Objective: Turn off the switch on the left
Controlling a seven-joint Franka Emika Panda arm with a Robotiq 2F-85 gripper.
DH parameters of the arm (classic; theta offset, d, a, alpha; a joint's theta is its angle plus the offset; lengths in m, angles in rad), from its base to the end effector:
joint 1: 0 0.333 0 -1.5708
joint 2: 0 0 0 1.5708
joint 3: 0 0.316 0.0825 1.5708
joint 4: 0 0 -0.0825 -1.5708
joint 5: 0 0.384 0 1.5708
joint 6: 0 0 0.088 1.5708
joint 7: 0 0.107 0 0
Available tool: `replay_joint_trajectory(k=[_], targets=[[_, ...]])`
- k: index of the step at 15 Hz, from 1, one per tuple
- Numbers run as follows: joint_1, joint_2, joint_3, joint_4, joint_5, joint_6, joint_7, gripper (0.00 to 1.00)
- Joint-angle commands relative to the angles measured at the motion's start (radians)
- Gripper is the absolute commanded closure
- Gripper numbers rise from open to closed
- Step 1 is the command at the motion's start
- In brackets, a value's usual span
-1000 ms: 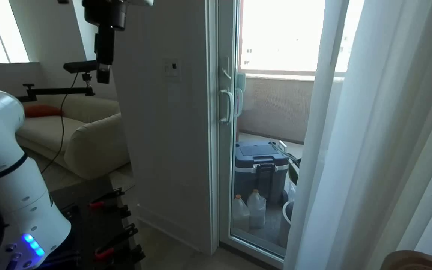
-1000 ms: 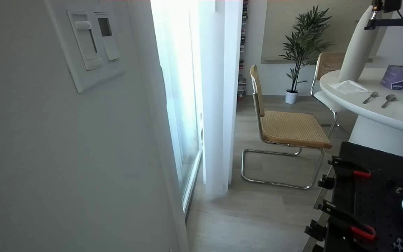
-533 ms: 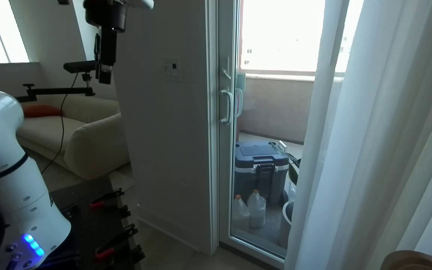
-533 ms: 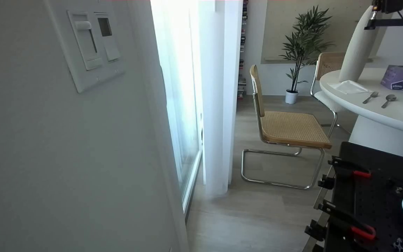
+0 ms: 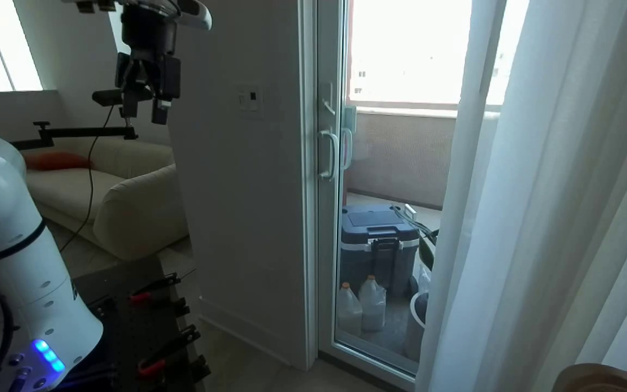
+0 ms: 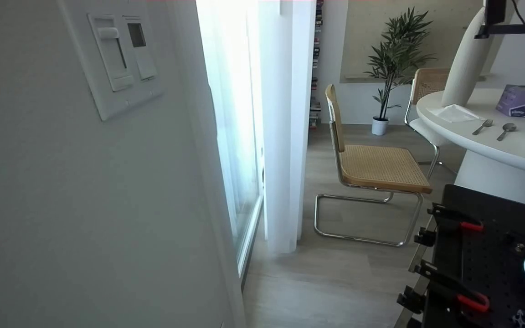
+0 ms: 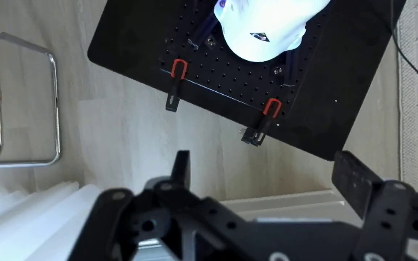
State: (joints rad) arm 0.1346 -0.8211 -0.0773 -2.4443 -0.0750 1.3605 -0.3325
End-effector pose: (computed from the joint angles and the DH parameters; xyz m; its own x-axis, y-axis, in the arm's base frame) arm 0.2711 0.0010 0.5439 0.8815 0.3989 -0.2527 0.3952 -0.9161 -0.0679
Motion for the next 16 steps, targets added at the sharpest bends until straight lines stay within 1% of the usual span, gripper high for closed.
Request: replay_joint_trajectory(k=[1,8,13,16], targets=[[0.065,-0.037,0.027,-0.042,0.028,0.078,-0.067,0.0],[0.171,0.019,0.094,-0.056,0.142,0.288,-0.084,0.0],[0.215,0.105,0.142,-0.034,0.209,0.406,-0.074,0.0],[0.231,0.159,0.179,-0.028,0.247,0.512,-0.053,0.0]])
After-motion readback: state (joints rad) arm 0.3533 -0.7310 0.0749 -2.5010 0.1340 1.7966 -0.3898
